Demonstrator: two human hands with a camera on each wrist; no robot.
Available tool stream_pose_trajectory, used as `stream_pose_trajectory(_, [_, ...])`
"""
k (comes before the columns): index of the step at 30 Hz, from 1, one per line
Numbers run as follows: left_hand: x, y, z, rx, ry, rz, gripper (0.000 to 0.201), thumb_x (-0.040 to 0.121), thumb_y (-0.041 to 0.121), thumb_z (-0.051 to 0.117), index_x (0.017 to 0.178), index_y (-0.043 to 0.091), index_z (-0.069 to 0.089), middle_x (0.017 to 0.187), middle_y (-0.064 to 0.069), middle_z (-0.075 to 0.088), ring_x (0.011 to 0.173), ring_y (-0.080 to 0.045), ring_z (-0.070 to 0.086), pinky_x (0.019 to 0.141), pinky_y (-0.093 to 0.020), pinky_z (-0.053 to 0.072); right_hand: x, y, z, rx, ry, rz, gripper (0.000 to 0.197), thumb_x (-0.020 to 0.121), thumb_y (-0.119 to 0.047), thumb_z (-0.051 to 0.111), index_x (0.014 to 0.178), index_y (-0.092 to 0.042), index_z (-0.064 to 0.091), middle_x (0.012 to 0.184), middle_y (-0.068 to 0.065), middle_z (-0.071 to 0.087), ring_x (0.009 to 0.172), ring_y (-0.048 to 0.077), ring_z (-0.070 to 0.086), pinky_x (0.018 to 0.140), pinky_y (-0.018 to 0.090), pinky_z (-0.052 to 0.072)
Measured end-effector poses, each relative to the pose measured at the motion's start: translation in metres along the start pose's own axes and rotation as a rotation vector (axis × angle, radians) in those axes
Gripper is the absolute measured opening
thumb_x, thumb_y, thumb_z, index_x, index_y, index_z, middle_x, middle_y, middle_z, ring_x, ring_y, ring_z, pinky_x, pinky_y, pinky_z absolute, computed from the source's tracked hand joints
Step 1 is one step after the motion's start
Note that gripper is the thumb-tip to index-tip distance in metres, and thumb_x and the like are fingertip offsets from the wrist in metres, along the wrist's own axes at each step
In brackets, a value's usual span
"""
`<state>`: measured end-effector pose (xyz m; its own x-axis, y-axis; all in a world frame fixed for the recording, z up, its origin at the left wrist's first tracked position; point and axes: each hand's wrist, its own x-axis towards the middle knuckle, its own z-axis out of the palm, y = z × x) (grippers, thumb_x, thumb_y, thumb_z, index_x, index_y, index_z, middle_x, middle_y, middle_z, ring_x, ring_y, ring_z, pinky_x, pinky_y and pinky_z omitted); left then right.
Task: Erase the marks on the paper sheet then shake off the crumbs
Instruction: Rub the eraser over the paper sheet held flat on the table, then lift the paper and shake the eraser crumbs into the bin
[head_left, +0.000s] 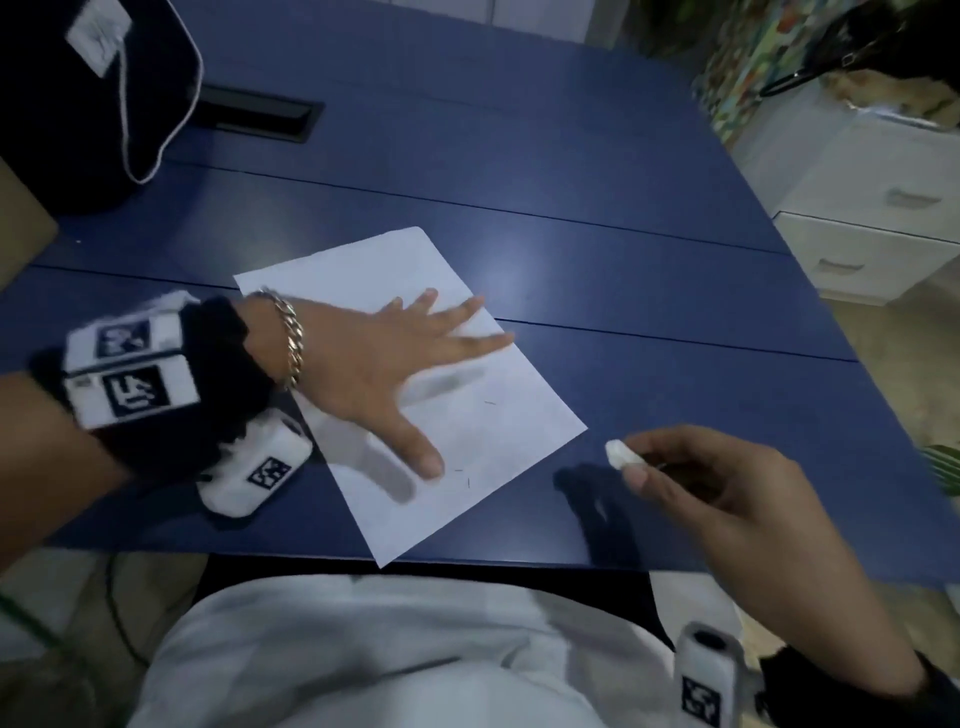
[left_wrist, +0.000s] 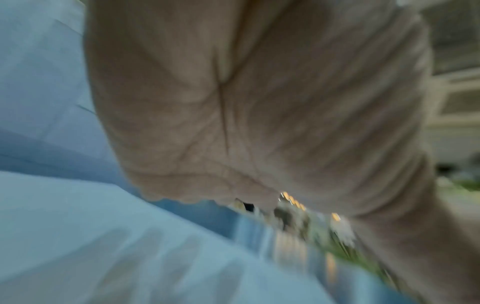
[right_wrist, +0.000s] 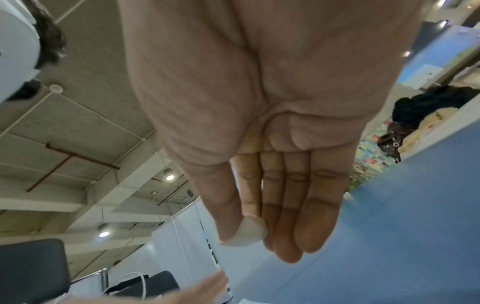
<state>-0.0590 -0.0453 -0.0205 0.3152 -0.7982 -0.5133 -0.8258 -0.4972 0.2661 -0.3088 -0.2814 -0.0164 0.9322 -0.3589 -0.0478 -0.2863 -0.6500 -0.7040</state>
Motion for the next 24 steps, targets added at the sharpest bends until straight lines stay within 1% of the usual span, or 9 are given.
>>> stream_pose_trajectory(2, [-0.028, -0.028, -0.032, -0.174, 0.161, -0.134, 0.118, 0.059, 0.1, 0.059, 0.155, 0.069, -0.001, 0.173, 0.023, 0.001, 0.16, -0.014, 0.013, 0.13, -0.042, 0.011, -0.007, 0.0, 0.008, 0.004, -0.053, -0.025, 0.022, 0.083, -0.06, 0.067, 0.095, -0.044, 0.077, 0.091, -0.023, 0.078, 0.084, -0.002, 0.073, 0.074, 0.02, 0.055])
stream_pose_trajectory(4, [-0.049, -0.061, -0.056, -0.258, 0.344, -0.284, 0.114, 0.059, 0.098, 0.054, 0.16, 0.054, 0.025, 0.161, 0.018, 0.042, 0.142, -0.012, 0.05, 0.121, -0.036, 0.033, -0.007, -0.002, 0.014, -0.018, -0.088, -0.053, 0.01, 0.085, -0.054, 0.07, 0.092, -0.049, 0.075, 0.092, -0.027, 0.076, 0.086, -0.005, 0.072, 0.074, 0.013, 0.053])
stream_pose_trajectory(7, [-0.064, -0.105, -0.064, -0.238, 0.452, -0.456, 0.098, 0.074, 0.086, 0.064, 0.153, 0.029, 0.051, 0.13, 0.004, 0.069, 0.117, -0.022, 0.066, 0.109, -0.038, 0.046, 0.0, -0.002, 0.018, -0.054, -0.106, -0.105, 0.011, 0.088, -0.039, 0.077, 0.093, -0.049, 0.075, 0.099, -0.024, 0.073, 0.091, -0.001, 0.07, 0.075, 0.011, 0.052])
stream_pose_trajectory(10, [-0.061, -0.124, -0.049, -0.218, 0.401, -0.53, 0.064, 0.089, 0.058, 0.07, 0.141, 0.022, 0.063, 0.105, 0.011, 0.071, 0.107, -0.028, 0.07, 0.104, -0.044, 0.052, 0.009, -0.009, 0.024, -0.057, -0.107, -0.141, 0.011, 0.089, -0.037, 0.079, 0.095, -0.046, 0.076, 0.103, -0.025, 0.071, 0.092, 0.001, 0.07, 0.078, 0.014, 0.053])
stream_pose_trajectory(12, [-0.056, -0.125, -0.039, -0.198, 0.366, -0.516, 0.058, 0.093, 0.054, 0.071, 0.139, 0.021, 0.063, 0.102, 0.013, 0.069, 0.105, -0.024, 0.07, 0.102, -0.041, 0.052, 0.014, -0.014, 0.028, -0.033, -0.096, -0.152, 0.012, 0.088, -0.035, 0.079, 0.094, -0.045, 0.076, 0.1, -0.025, 0.071, 0.089, 0.0, 0.069, 0.077, 0.014, 0.052])
stream_pose_trajectory(15, [-0.041, -0.127, -0.027, -0.157, 0.36, -0.503, 0.066, 0.093, 0.057, 0.07, 0.146, 0.02, 0.057, 0.113, 0.005, 0.069, 0.11, -0.022, 0.066, 0.104, -0.036, 0.047, 0.022, -0.021, 0.034, -0.057, -0.092, -0.17, 0.012, 0.088, -0.037, 0.079, 0.094, -0.045, 0.075, 0.1, -0.024, 0.071, 0.087, 0.002, 0.069, 0.072, 0.022, 0.055])
stream_pose_trajectory(19, [-0.013, -0.134, -0.016, -0.099, 0.317, -0.575, 0.079, 0.089, 0.063, 0.071, 0.149, 0.019, 0.049, 0.136, -0.006, 0.063, 0.122, -0.03, 0.059, 0.109, -0.04, 0.045, 0.037, -0.029, 0.035, -0.161, -0.138, -0.201, 0.006, 0.09, -0.038, 0.075, 0.092, -0.043, 0.073, 0.102, -0.032, 0.066, 0.089, -0.004, 0.066, 0.07, 0.017, 0.05])
stream_pose_trajectory(21, [-0.002, -0.137, -0.015, -0.057, 0.304, -0.598, 0.079, 0.084, 0.064, 0.075, 0.145, 0.019, 0.052, 0.135, -0.007, 0.062, 0.121, -0.031, 0.059, 0.107, -0.044, 0.047, 0.049, -0.025, 0.026, -0.245, -0.144, -0.203, 0.003, 0.092, -0.039, 0.074, 0.094, -0.041, 0.073, 0.095, -0.029, 0.069, 0.089, -0.006, 0.065, 0.069, 0.016, 0.048])
stream_pose_trajectory(24, [0.008, -0.138, -0.02, -0.038, 0.309, -0.58, 0.074, 0.08, 0.051, 0.085, 0.139, 0.019, 0.054, 0.126, -0.003, 0.06, 0.113, -0.028, 0.059, 0.101, -0.041, 0.048, 0.064, -0.012, 0.001, -0.368, -0.137, -0.155, 0.003, 0.094, -0.042, 0.072, 0.091, -0.043, 0.071, 0.088, -0.027, 0.071, 0.083, -0.007, 0.065, 0.068, 0.019, 0.05])
